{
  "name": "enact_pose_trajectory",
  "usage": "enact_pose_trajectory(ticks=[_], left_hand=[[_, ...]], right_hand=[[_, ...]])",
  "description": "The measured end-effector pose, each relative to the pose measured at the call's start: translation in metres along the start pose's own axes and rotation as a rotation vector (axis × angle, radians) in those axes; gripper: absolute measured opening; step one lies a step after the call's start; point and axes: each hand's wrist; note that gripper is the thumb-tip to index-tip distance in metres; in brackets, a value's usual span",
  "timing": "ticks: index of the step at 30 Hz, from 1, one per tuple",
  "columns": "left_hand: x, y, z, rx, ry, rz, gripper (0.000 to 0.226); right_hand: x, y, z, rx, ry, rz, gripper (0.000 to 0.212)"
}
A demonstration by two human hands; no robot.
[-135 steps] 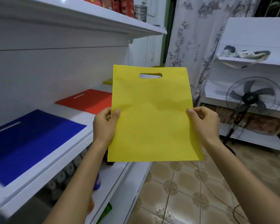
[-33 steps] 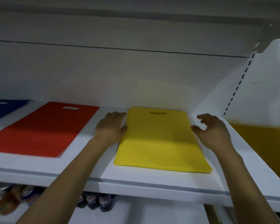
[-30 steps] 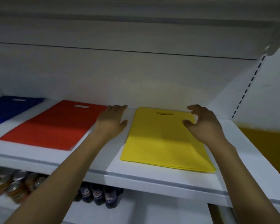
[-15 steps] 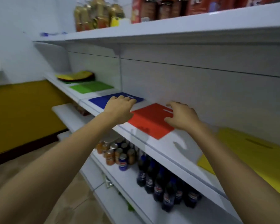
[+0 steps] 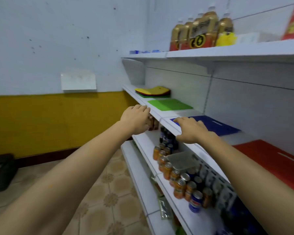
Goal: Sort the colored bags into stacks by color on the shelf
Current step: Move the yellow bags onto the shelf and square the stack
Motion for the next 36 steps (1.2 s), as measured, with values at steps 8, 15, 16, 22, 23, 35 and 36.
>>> enact_pose_trajectory(ticks=[8, 15, 16, 22, 23, 35, 36], left_hand=[[-0.046, 0.026, 0.159, 0.129, 0.031, 0.039, 0.066], [-0.093, 0.037, 0.232, 0.197, -0.004, 0.089, 0.075], [-0.101, 0.040, 0.242, 0.204, -0.007, 0.092, 0.075], [-0.141, 0.060, 0.290, 0.246, 0.002, 0.127, 0.079], [-0.148, 0.067, 0.300, 0.254, 0.011, 0.137, 0.079], [-0.224, 0.197, 0.401, 0.298, 0.082, 0.164, 0.079], [-0.234, 0.208, 0.408, 0.308, 0.081, 0.172, 0.079]], right_hand=[[-0.004, 0.149, 0.113, 0.059, 0.048, -0.083, 0.068], [-0.020, 0.224, 0.176, 0.160, 0.026, -0.088, 0.076], [-0.024, 0.237, 0.184, 0.172, 0.016, -0.084, 0.075], [-0.044, 0.304, 0.220, 0.250, 0.003, -0.089, 0.078], [-0.048, 0.317, 0.225, 0.268, 0.008, -0.091, 0.078], [-0.086, 0.522, 0.247, 0.358, 0.056, -0.108, 0.077], [-0.092, 0.540, 0.246, 0.356, 0.061, -0.104, 0.077]])
Point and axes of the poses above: each hand's wrist, its own y-axis towards the middle knuckle, its own x-axis out of the back of the hand, z = x × y, and after that the axes turned 5 degrees about -z, right-handed
